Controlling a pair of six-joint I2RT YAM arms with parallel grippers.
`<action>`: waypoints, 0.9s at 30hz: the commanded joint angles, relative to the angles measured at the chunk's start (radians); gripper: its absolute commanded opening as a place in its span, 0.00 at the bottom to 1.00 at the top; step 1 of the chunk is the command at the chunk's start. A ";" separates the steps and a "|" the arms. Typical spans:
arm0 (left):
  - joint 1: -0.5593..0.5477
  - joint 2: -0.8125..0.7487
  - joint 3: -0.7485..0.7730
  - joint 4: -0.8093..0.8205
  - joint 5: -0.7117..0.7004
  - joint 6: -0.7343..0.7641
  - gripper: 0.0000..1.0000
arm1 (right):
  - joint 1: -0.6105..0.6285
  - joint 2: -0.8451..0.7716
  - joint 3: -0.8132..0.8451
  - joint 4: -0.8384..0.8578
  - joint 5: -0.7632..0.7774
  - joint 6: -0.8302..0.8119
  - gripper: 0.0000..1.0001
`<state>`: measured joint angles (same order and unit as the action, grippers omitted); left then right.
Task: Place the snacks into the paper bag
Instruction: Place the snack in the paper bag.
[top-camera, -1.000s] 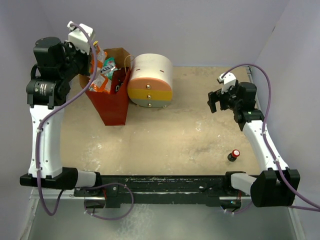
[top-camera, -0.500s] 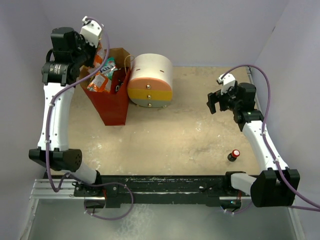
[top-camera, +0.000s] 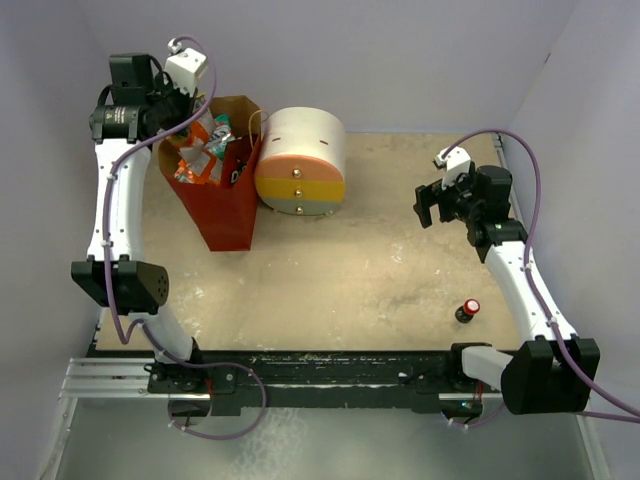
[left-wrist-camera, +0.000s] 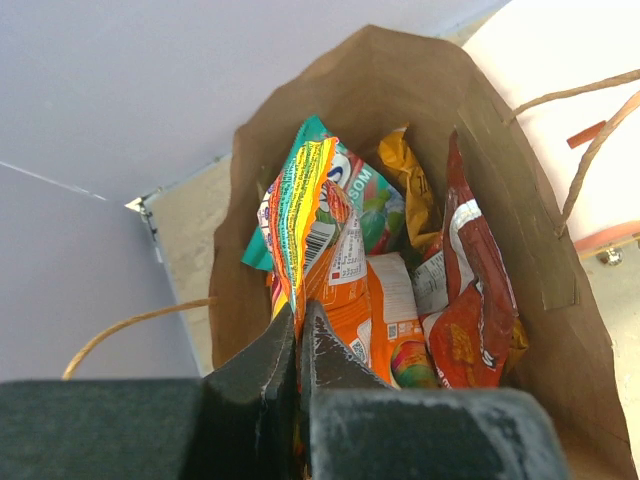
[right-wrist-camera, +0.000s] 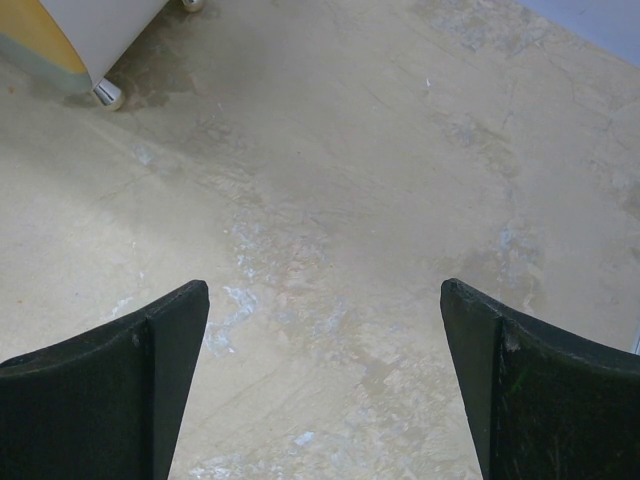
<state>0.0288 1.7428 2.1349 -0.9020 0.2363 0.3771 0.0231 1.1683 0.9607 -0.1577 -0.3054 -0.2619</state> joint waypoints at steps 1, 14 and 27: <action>0.011 0.024 0.059 0.000 0.070 -0.027 0.05 | -0.005 -0.027 0.002 0.046 -0.021 -0.008 1.00; 0.013 0.280 0.288 -0.240 0.198 -0.059 0.22 | -0.005 -0.027 0.001 0.046 -0.017 -0.014 1.00; 0.013 0.304 0.270 -0.202 0.211 -0.093 0.34 | -0.005 -0.025 0.001 0.046 -0.017 -0.018 1.00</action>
<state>0.0334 2.0609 2.3711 -1.1240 0.4370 0.2966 0.0231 1.1683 0.9596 -0.1577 -0.3054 -0.2699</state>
